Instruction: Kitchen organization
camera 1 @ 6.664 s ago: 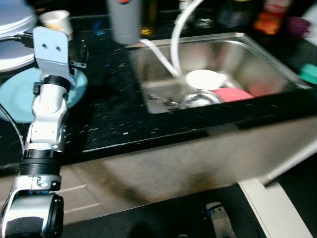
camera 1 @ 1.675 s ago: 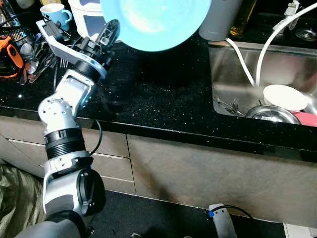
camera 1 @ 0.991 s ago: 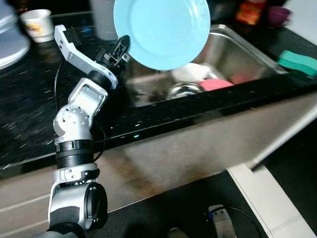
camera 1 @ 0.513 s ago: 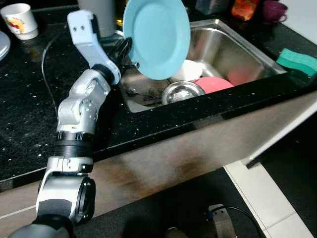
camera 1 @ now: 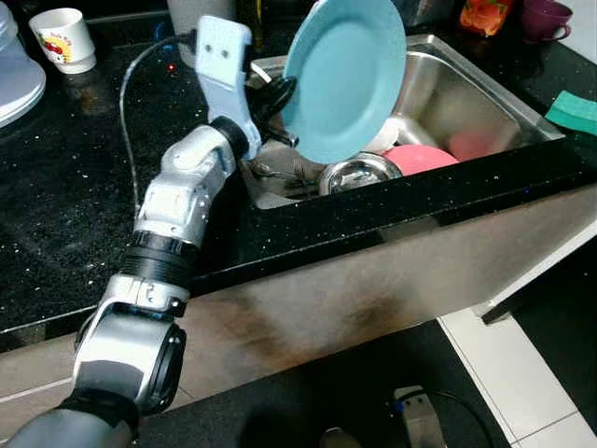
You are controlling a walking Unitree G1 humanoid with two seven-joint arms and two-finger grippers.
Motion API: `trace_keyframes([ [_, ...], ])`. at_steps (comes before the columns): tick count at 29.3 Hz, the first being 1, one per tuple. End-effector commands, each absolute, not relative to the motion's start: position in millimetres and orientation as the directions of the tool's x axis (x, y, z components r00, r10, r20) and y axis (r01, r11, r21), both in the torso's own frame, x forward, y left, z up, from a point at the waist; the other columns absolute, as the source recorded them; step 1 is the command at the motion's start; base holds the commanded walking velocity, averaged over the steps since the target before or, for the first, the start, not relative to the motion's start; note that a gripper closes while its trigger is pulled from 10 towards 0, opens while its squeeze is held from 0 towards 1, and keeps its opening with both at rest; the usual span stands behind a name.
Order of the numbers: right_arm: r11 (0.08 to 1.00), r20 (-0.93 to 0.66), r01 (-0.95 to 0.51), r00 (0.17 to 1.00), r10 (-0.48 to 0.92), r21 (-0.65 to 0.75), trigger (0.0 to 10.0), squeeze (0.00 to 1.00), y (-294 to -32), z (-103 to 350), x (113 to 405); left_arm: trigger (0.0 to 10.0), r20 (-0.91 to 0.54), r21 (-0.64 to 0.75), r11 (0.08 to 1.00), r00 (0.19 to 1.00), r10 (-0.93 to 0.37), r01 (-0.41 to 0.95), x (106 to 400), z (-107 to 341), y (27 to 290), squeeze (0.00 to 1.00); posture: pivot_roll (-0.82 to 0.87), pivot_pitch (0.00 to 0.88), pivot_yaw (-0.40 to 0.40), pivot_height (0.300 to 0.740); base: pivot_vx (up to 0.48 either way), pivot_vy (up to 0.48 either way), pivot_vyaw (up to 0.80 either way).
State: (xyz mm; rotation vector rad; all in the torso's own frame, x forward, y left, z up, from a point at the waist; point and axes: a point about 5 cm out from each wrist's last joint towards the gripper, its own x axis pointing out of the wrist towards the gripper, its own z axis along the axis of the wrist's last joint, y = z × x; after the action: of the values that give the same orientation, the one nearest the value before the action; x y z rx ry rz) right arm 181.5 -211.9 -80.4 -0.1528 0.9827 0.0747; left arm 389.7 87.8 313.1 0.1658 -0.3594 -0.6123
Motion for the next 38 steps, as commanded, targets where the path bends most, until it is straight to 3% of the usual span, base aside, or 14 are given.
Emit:
trace_keyframes([
  [1,0.989,-0.846,-0.118,0.533,-0.01,-0.086,10.0,0.0,-211.9,-85.3,171.0,10.0,0.267,0.336,0.837,0.808,-0.525,0.432,396.6,312.2,97.8,0.0,-0.02,0.223,0.038,0.74,0.0,0.0,0.0],
  [6,0.989,-0.845,-0.116,0.535,-0.01,-0.086,10.0,0.0,-211.8,-85.4,170.7,10.0,0.262,0.44,0.83,0.835,-0.485,0.344,401.7,313.1,104.6,0.0,-0.02,0.226,0.039,0.74,0.0,0.0,0.0],
  [13,0.989,-0.843,-0.117,0.538,-0.009,-0.086,10.0,0.0,-210.9,-85.3,171.2,10.0,0.273,0.488,0.751,0.739,-0.616,0.445,397.9,313.0,86.1,0.0,-0.03,0.227,0.045,0.74,0.0,0.0,0.0],
  [14,0.99,-0.842,-0.116,0.539,-0.01,-0.086,10.0,0.0,-210.8,-85.3,171.2,10.0,0.273,0.481,0.737,0.717,-0.641,0.475,397.3,311.8,81.9,0.15,-0.03,0.227,0.045,0.74,0.0,0.0,0.0],
  [16,0.99,-0.841,-0.113,0.541,-0.011,-0.086,10.0,0.0,-210.4,-85.3,171.3,10.0,0.271,0.467,0.713,0.682,-0.679,0.524,396.7,308.5,73.8,0.98,-0.03,0.227,0.049,0.74,0.0,0.0,0.0],
  [19,0.99,-0.84,-0.112,0.542,-0.012,-0.086,10.0,0.0,-210.4,-85.2,171.3,10.0,0.261,0.468,0.704,0.677,-0.688,0.534,396.7,306.5,71.6,1.0,-0.03,0.227,0.049,0.74,0.0,0.0,0.0],
  [25,0.991,-0.838,-0.105,0.545,-0.013,-0.084,10.0,0.0,-209.6,-85.7,170.4,10.0,0.258,0.492,0.705,0.687,-0.679,0.512,398.1,305.0,71.7,1.0,-0.03,0.228,0.055,0.74,0.0,0.0,0.0],
  [26,0.991,-0.838,-0.105,0.546,-0.013,-0.084,10.0,0.0,-209.5,-85.8,170.3,10.0,0.291,0.48,0.726,0.691,-0.662,0.493,398.8,311.5,76.8,0.36,-0.03,0.227,0.055,0.74,0.0,0.0,0.0],
  [27,0.991,-0.838,-0.105,0.546,-0.013,-0.084,10.0,0.0,-209.5,-85.8,170.3,10.0,0.291,0.48,0.726,0.691,-0.662,0.493,398.8,311.5,76.8,0.36,-0.03,0.227,0.055,0.74,0.0,0.0,0.0],
  [28,0.991,-0.838,-0.104,0.546,-0.013,-0.084,10.0,0.0,-209.5,-85.8,170.2,10.0,0.312,0.461,0.741,0.692,-0.651,0.488,398.9,315.1,79.3,0.0,-0.03,0.227,0.055,0.74,0.0,0.0,0.0],
  [31,0.991,-0.837,-0.105,0.546,-0.013,-0.084,10.0,0.0,-209.2,-85.7,170.5,10.0,0.394,0.349,0.78,0.674,-0.625,0.52,397.3,327.0,87.5,0.0,-0.03,0.222,0.055,0.74,0.0,0.0,0.0],
  [32,0.991,-0.837,-0.103,0.548,-0.013,-0.083,10.0,0.0,-209.1,-85.6,170.9,10.0,0.467,0.217,0.789,0.648,-0.601,0.575,394.1,336.6,94.1,0.0,-0.03,0.219,0.053,0.74,0.0,0.0,0.0],
  [38,0.991,-0.836,-0.107,0.549,-0.012,-0.084,10.0,0.0,-209.0,-84.9,172.6,10.0,0.582,0.025,0.672,0.536,-0.612,0.74,377.9,348.0,98.2,0.0,-0.02,0.204,0.043,0.74,0.0,0.0,0.0],
])
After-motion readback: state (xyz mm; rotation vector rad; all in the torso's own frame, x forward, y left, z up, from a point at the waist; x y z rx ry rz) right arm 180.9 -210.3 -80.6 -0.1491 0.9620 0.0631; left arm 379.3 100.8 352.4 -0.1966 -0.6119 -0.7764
